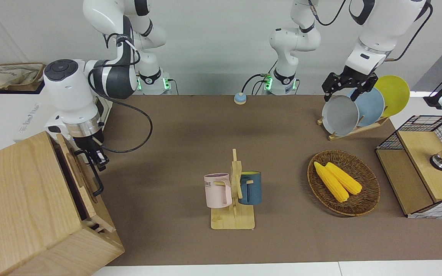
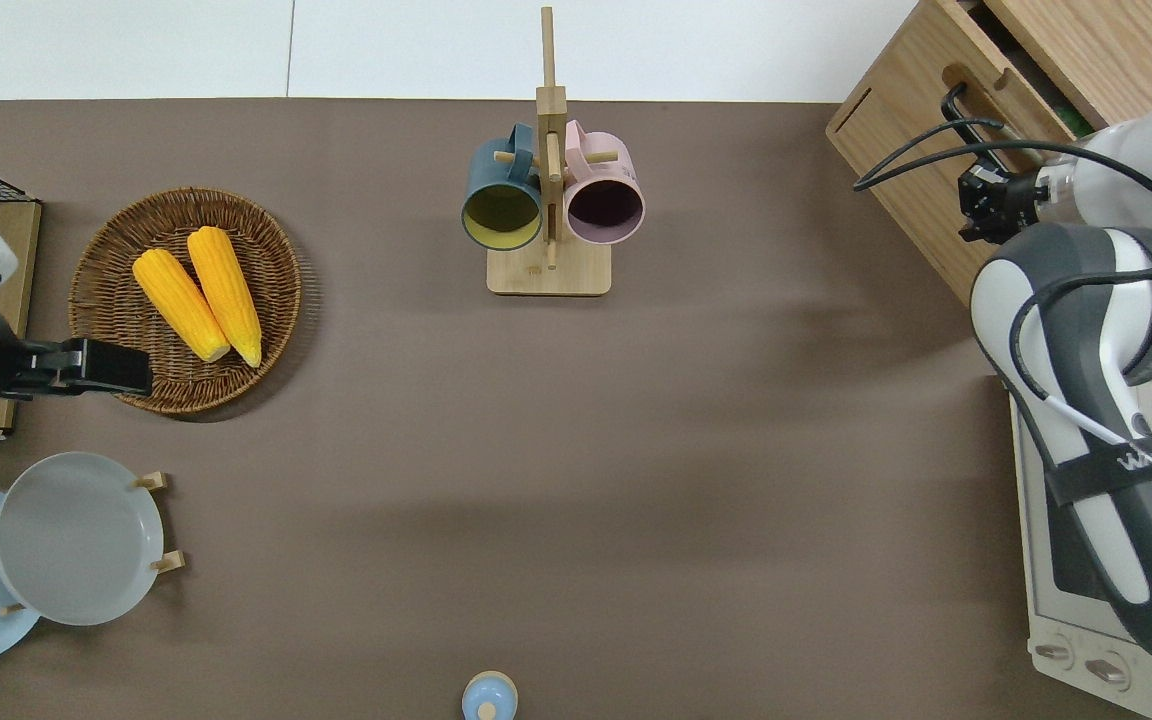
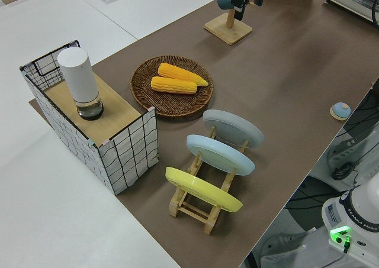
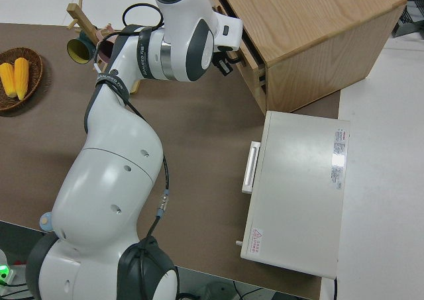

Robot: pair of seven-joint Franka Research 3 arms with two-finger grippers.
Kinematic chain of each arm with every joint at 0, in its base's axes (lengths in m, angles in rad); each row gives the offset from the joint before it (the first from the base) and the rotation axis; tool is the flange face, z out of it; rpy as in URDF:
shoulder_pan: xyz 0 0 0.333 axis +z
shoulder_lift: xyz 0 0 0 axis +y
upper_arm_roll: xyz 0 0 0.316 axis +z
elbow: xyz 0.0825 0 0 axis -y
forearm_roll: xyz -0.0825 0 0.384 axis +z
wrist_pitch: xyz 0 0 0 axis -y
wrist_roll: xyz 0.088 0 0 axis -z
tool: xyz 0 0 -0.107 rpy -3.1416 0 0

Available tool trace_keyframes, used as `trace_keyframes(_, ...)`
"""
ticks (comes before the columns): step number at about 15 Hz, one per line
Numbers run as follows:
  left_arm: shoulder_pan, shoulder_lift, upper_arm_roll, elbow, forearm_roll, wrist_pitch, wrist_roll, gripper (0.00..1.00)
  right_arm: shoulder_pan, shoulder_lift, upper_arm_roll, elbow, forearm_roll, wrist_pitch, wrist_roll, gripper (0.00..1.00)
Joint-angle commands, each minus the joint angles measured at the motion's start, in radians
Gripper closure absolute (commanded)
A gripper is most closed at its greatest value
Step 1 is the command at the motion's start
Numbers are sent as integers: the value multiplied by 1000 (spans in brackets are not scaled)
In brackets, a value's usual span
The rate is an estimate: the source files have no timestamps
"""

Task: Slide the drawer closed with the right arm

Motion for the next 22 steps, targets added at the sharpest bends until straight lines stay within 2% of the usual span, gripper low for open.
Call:
trace_keyframes(1,-4,-8,4,2,13,-14,1,2,-30,24,-5,26,23,40,-51,1000)
trace_keyframes(4,-4,-8,4,4,13,-14,1,5,-64,32,-15,26,69,91,-98,1000)
trace_keyframes(7,-4,-8,4,2,13,-14,1,5,-61,36,-26,26,74,99,-119,1000)
trace_keyframes(10,-4,-8,4,2,13,-14,1,5,-32,13,-19,17,66,79,-108,1000)
trace_keyframes(12,-4,-8,4,2,13,-14,1,2,8,-29,-16,-14,60,36,-120,1000)
trace_keyframes(13,-4,-8,4,2,13,-14,1,2,17,-58,6,-47,25,31,-123,1000)
trace_keyframes(15,-4,-8,2,2,13,-14,1,2,18,-91,53,-75,-52,10,-131,978)
trace_keyframes(16,-4,-8,4,2,13,-14,1,2,18,-103,72,-75,-66,-25,-143,893)
trace_keyframes(19,-4,-8,4,4,13,-14,1,2,18,-137,90,-83,-71,-99,-233,452)
trace_keyframes(20,-4,-8,4,2,13,-14,1,2,19,-148,92,-83,-90,-131,-272,210)
trace_keyframes(21,-4,-8,4,4,13,-14,1,2,19,-160,101,-83,-113,-156,-302,89)
trace_keyframes(22,-4,-8,4,4,13,-14,1,2,15,-174,115,-85,-118,-170,-328,30)
